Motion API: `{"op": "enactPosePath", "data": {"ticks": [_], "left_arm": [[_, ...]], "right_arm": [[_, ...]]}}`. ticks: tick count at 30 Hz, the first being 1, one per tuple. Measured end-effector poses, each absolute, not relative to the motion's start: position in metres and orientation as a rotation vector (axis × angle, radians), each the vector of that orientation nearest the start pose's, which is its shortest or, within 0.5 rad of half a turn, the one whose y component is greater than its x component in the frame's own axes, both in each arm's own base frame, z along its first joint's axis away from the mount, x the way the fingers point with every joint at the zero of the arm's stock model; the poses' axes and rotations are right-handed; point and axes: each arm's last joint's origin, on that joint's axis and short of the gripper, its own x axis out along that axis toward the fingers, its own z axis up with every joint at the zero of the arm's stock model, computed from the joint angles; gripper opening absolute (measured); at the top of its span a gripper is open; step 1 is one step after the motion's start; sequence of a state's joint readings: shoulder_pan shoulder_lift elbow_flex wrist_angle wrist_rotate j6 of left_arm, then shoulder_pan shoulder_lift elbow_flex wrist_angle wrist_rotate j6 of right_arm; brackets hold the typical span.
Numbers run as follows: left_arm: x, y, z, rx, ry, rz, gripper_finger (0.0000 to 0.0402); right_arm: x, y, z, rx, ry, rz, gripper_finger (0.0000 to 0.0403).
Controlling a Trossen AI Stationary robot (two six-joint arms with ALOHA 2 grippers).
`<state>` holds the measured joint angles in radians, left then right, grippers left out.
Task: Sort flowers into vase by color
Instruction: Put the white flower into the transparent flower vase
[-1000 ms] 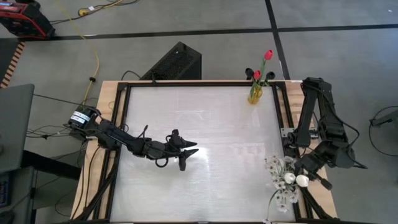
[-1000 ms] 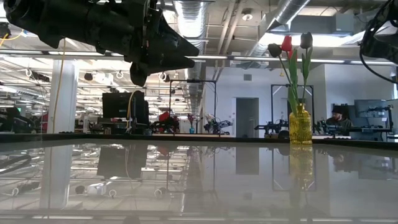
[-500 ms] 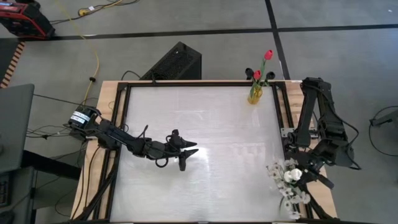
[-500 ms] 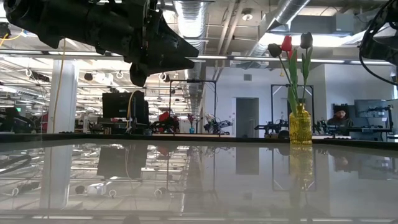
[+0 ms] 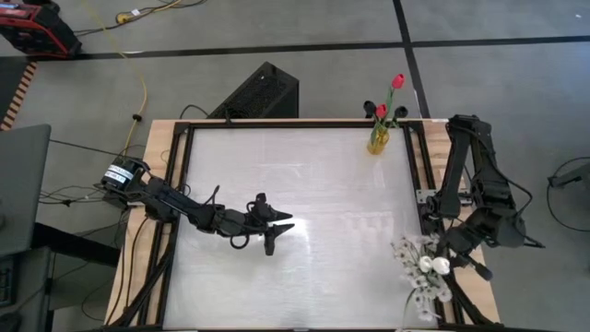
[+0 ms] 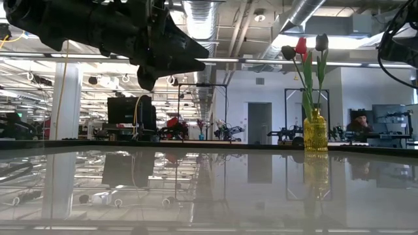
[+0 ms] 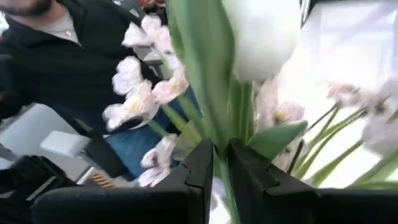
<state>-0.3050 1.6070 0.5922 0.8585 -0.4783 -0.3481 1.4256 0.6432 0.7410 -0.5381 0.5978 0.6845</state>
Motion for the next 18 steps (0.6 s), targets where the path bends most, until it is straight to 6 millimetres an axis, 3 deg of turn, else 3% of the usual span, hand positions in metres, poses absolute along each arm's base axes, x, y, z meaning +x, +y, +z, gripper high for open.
{"op": "enactPosePath", "data": {"ticks": [11,18], "left_arm": [[0.2922,-0.0781,0.1763,-0.265,0.116,0.193,0.0126],[0.2922,-0.078,0.1764,-0.265,0.115,0.194,0.0126]], "right_arm": [[0.0358,0.1246,0.3069,0.269,0.494,0.674,0.0084],[0.0347,0.1199,0.3095,0.311,0.499,0.687,0.0141]]}}
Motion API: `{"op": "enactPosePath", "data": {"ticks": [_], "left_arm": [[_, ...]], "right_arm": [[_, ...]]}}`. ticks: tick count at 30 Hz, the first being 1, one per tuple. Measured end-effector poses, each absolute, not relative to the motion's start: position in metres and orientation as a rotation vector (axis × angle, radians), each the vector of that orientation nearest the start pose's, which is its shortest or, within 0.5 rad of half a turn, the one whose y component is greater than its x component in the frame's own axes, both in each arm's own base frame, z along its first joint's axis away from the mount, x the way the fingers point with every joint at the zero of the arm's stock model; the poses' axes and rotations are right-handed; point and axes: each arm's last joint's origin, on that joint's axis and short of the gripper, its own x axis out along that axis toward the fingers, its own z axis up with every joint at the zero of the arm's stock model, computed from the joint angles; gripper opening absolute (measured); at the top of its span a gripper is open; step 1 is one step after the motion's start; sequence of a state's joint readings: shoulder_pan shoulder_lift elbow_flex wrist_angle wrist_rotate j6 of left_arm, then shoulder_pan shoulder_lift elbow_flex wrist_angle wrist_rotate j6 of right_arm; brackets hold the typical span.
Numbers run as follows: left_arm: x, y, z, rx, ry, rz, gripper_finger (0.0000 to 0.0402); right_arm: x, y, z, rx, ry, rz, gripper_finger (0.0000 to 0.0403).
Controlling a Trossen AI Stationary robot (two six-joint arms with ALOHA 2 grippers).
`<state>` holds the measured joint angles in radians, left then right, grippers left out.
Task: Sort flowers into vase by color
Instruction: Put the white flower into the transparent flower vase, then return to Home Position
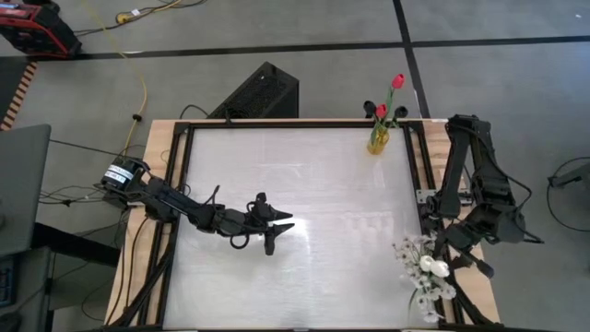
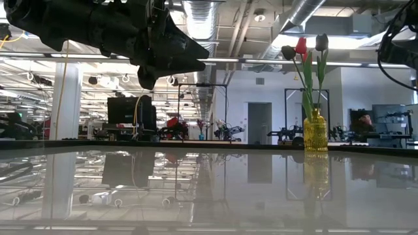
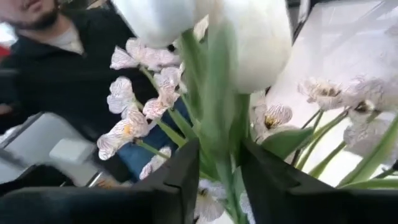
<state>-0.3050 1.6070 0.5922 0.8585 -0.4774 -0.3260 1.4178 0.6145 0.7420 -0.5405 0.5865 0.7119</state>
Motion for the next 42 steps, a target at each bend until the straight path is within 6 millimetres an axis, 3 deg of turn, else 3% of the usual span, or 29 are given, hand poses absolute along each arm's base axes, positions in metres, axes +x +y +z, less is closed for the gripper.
{"op": "enactPosePath", "data": {"ticks": [6,18,23,27,31,37,42], "left_arm": [[0.292,-0.077,0.177,-0.264,0.111,0.196,0.0126],[0.293,-0.076,0.178,-0.26,0.103,0.2,0.0126],[0.293,-0.075,0.178,-0.236,0.104,0.2,0.0126],[0.294,-0.072,0.178,-0.222,0.105,0.201,0.0126],[0.295,-0.068,0.178,-0.216,0.108,0.197,0.0126],[0.295,-0.067,0.177,-0.152,0.121,0.196,0.0126],[0.295,-0.068,0.175,-0.083,0.15,0.137,0.0126]], "right_arm": [[0.032,0.113,0.329,0.326,0.538,0.743,0.0176],[0.028,0.087,0.369,0.308,0.545,0.736,0.0164],[0.027,0.077,0.392,0.301,0.45,0.753,0.0164],[0.028,0.064,0.414,0.335,0.349,0.68,0.0164],[0.031,0.05,0.428,0.353,0.22,0.469,0.0164],[0.033,0.05,0.422,0.404,0.192,0.312,0.0151],[0.04,0.075,0.4,0.428,0.232,0.244,0.0125]]}}
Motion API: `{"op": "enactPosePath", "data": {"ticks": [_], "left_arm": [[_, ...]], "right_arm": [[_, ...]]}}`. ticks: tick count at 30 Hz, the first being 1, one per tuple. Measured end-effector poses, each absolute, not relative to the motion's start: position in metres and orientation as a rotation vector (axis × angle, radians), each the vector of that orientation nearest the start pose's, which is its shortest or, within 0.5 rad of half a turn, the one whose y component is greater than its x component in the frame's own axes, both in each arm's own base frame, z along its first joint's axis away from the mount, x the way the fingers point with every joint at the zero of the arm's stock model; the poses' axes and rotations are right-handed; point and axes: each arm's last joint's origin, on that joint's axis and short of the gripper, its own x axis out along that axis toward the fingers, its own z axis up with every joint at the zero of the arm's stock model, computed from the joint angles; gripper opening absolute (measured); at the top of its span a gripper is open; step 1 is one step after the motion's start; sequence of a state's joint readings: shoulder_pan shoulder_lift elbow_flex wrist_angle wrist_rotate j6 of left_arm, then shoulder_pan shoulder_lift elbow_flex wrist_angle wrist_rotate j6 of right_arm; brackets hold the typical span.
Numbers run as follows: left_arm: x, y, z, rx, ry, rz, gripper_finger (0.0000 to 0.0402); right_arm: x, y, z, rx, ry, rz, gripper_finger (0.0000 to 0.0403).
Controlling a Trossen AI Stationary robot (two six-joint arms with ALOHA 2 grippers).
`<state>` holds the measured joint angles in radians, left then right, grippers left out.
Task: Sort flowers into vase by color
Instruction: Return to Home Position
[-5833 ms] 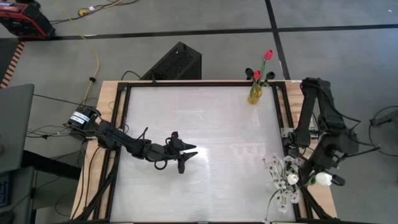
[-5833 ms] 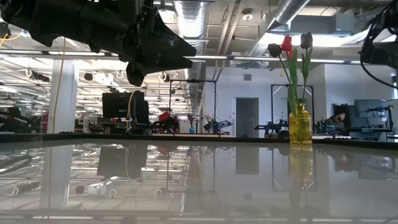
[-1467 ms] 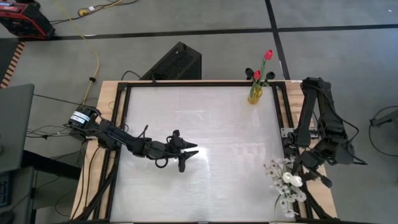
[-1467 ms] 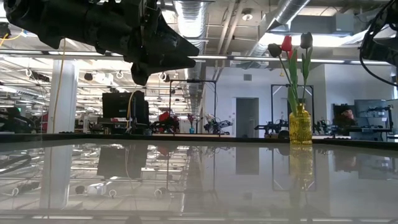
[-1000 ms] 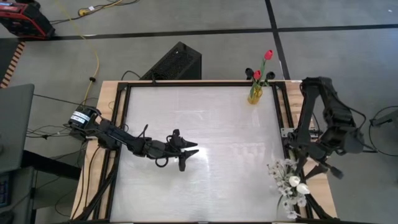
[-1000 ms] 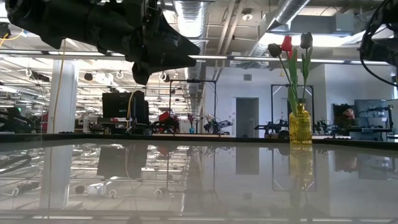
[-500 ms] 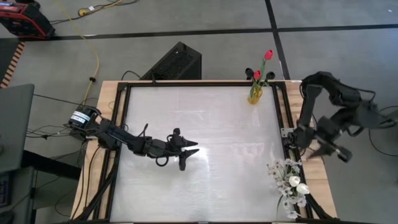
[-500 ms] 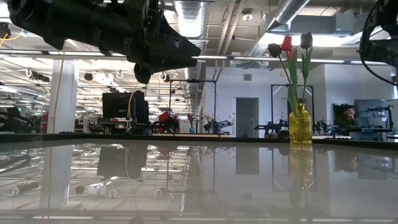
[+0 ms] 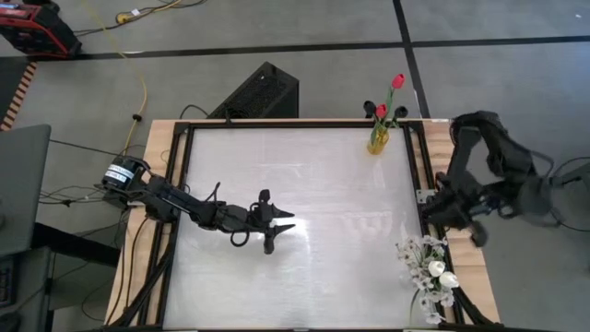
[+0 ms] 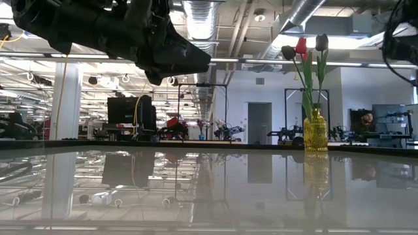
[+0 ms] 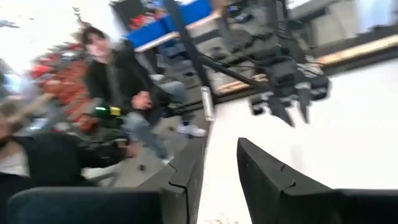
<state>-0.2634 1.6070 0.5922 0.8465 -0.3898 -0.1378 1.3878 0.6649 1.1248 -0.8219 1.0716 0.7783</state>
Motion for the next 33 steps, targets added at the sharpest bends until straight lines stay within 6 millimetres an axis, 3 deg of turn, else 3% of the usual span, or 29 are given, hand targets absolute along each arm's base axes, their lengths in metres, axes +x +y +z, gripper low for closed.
{"op": "enactPosePath", "data": {"ticks": [4,10,18,23,26,33], "left_arm": [[0.296,-0.069,0.175,0.012,0.162,0.087,0.0126],[0.296,-0.07,0.174,0.094,0.166,-0.013,0.0126],[0.295,-0.069,0.179,0.126,0.148,-0.016,0.0126],[0.285,-0.066,0.202,0.155,0.126,-0.011,0.0126],[0.271,-0.062,0.223,0.173,0.111,0.001,0.0126],[0.231,-0.052,0.267,0.191,0.07,0.017,0.0126]], "right_arm": [[0.056,0.09,0.391,0.384,0.22,0.089,0.0106],[0.094,0.088,0.396,0.382,0.172,-0.107,0.0079],[0.158,0.053,0.397,0.278,0.207,-0.154,0.0055],[0.193,0.032,0.385,0.171,0.296,-0.11,0.0042],[0.21,0.033,0.377,0.089,0.305,-0.075,0.0026],[0.216,0.045,0.332,-0.015,0.246,-0.05,0.0017]]}}
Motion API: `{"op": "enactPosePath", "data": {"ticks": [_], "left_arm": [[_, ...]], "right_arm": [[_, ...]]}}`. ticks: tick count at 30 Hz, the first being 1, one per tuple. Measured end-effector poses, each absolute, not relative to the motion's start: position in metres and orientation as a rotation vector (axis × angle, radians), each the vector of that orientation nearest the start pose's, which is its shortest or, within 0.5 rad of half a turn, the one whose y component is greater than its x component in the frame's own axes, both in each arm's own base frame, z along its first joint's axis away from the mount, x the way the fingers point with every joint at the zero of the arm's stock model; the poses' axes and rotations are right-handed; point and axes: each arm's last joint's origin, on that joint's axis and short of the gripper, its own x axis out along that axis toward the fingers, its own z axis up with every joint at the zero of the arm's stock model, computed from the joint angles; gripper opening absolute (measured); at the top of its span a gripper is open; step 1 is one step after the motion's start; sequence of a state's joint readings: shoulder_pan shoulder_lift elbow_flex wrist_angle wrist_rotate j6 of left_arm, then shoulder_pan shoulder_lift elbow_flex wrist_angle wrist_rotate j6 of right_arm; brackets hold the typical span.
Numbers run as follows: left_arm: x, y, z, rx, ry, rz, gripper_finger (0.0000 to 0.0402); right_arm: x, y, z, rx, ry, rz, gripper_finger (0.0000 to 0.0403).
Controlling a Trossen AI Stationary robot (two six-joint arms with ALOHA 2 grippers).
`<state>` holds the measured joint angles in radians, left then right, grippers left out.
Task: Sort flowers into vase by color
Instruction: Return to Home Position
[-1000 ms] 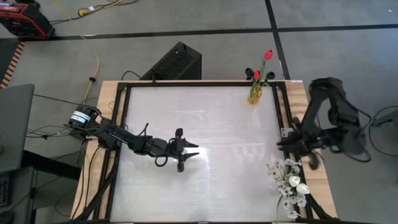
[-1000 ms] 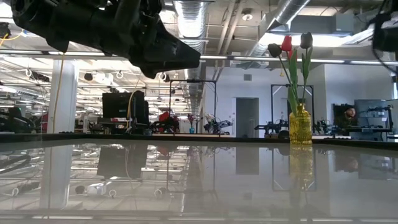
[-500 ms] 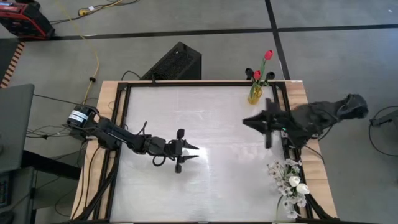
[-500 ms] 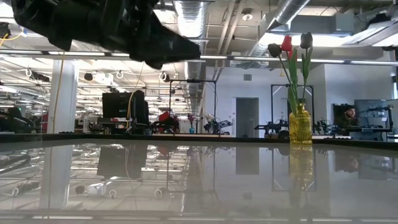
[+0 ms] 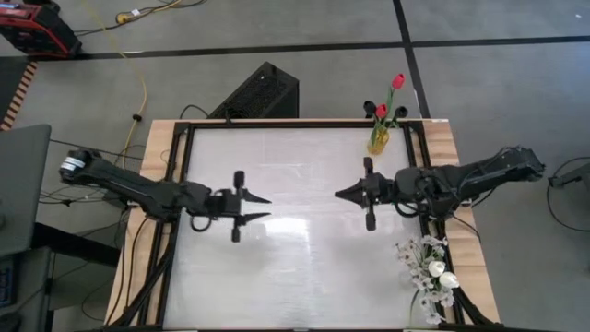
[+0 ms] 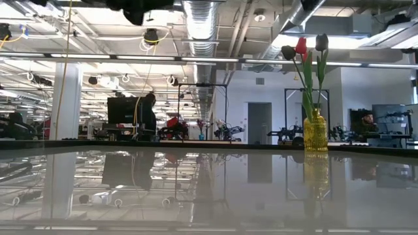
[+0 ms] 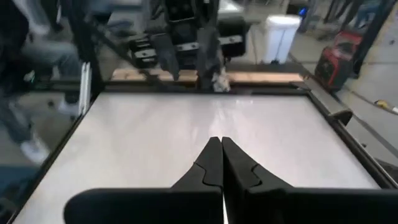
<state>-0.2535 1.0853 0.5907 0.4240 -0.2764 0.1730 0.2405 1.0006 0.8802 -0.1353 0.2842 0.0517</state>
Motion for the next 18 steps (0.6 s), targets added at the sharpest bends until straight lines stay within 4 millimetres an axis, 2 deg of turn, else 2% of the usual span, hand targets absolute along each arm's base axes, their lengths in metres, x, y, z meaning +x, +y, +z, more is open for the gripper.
{"op": "enactPosePath", "data": {"ticks": [3,6,12,18], "left_arm": [[0.213,-0.047,0.275,0.177,0.031,0.02,0.0126],[0.194,-0.042,0.269,0.156,-0.018,0.024,0.0126],[0.163,-0.033,0.233,0.017,-0.114,0.056,0.0126],[0.142,-0.027,0.201,-0.077,-0.162,0.088,0.0126]], "right_arm": [[0.209,0.038,0.308,-0.003,0.201,-0.074,0.0018],[0.201,0.025,0.289,0.016,0.154,-0.122,0.0019],[0.189,-0.001,0.256,0.083,0.078,-0.119,0.0019],[0.181,-0.006,0.219,0.134,0.063,-0.097,0.0019]]}}
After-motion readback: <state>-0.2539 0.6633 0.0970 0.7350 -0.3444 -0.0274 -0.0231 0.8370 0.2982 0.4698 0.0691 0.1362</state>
